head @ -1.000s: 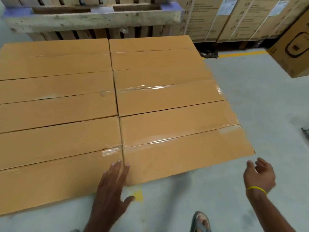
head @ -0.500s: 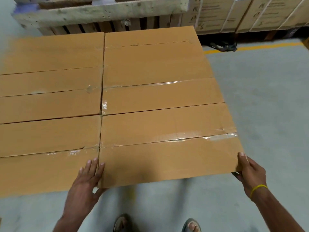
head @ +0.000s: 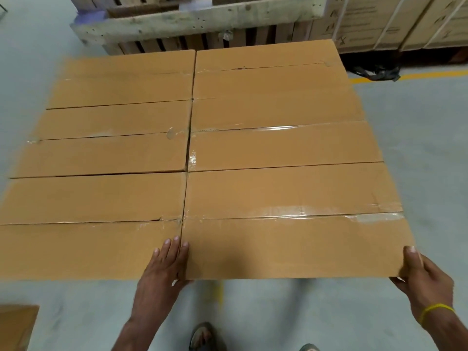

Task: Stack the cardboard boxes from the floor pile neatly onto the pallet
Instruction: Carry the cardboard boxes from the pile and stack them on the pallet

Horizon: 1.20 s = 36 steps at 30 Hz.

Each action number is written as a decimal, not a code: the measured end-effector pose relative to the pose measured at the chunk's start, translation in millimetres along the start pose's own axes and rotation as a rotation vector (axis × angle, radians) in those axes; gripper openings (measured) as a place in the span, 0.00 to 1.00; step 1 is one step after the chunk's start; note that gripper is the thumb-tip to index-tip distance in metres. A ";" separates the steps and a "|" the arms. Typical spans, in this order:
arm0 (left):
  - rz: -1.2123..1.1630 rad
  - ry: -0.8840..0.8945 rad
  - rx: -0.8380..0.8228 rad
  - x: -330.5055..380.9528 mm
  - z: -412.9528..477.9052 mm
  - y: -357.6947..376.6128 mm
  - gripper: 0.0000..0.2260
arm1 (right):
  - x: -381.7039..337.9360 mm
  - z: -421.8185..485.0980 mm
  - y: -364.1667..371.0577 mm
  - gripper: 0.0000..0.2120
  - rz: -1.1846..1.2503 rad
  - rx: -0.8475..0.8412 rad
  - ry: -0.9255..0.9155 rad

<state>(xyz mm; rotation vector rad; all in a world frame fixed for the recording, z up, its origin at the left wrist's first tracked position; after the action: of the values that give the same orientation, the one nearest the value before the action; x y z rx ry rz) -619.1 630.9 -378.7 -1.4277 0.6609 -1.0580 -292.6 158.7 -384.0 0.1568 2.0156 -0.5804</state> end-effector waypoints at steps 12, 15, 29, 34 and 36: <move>0.005 -0.025 -0.023 -0.5 1.8 -0.7 0.35 | -5.9 -3.3 1.5 0.48 -0.064 -0.016 -0.051; -0.009 -0.042 -0.052 -1.5 1.4 1.4 0.34 | -2.7 -0.7 2.8 0.49 -0.079 -0.014 -0.068; 0.094 0.010 -0.080 4.6 10.9 -13.7 0.45 | 23.2 -19.0 8.8 0.30 0.145 0.005 0.051; 0.085 0.009 -0.121 7.0 10.6 -16.4 0.43 | 34.1 -28.7 20.5 0.34 0.199 0.030 0.075; 0.106 0.057 -0.154 6.4 10.4 -14.5 0.43 | 42.2 -41.2 21.6 0.41 0.146 0.014 0.112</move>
<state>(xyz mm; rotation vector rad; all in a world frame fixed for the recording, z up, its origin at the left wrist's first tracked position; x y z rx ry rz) -609.8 632.4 -362.3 -1.4811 0.8661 -0.9845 -339.0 191.1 -411.2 0.3485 2.0873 -0.5023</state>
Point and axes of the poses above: each hand's wrist, its own z-axis towards the middle knuckle, its own y-axis out of the palm, x = y × z, the point moved 9 cm from there along z, towards the middle knuckle, and after that the axes turned 13 degrees about x, right-handed, at the moved point
